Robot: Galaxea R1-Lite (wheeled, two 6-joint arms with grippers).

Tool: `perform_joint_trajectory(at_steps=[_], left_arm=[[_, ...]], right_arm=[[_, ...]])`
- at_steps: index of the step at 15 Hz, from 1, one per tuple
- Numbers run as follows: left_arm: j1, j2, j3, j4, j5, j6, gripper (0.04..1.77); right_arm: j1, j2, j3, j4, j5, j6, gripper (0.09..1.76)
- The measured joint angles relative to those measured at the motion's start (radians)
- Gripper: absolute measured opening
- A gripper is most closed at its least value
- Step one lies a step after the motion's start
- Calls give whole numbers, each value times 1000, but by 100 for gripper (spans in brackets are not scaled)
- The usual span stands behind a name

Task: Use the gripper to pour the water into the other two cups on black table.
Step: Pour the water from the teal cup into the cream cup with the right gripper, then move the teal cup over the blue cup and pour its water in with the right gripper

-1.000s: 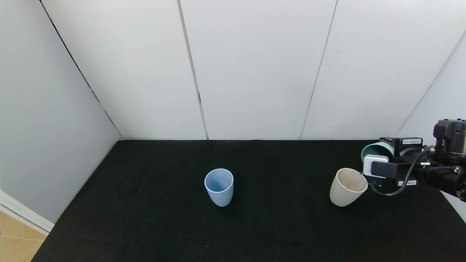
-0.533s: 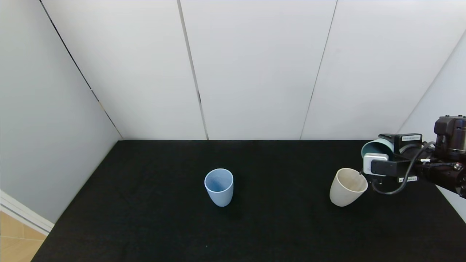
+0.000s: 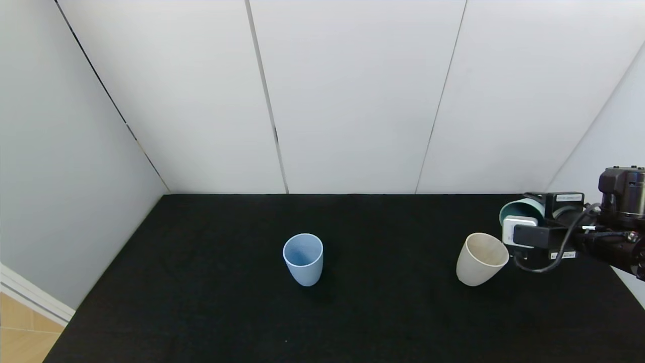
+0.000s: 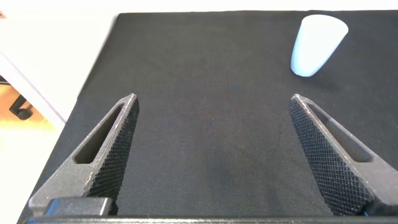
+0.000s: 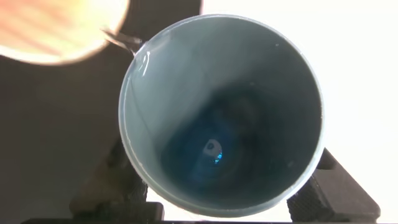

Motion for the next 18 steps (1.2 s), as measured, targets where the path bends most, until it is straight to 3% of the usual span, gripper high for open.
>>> perform_joint_trajectory(at_steps=[8, 12, 15, 18], left_arm=[[0, 0, 0, 0, 0, 0, 172], [0, 0, 0, 0, 0, 0, 172], [0, 0, 0, 0, 0, 0, 172], [0, 0, 0, 0, 0, 0, 172]], right_arm=[[85, -19, -25, 70, 14, 399, 120], [163, -32, -123, 198, 14, 580, 120], [254, -40, -220, 319, 13, 757, 120], [349, -35, -305, 409, 9, 856, 120]])
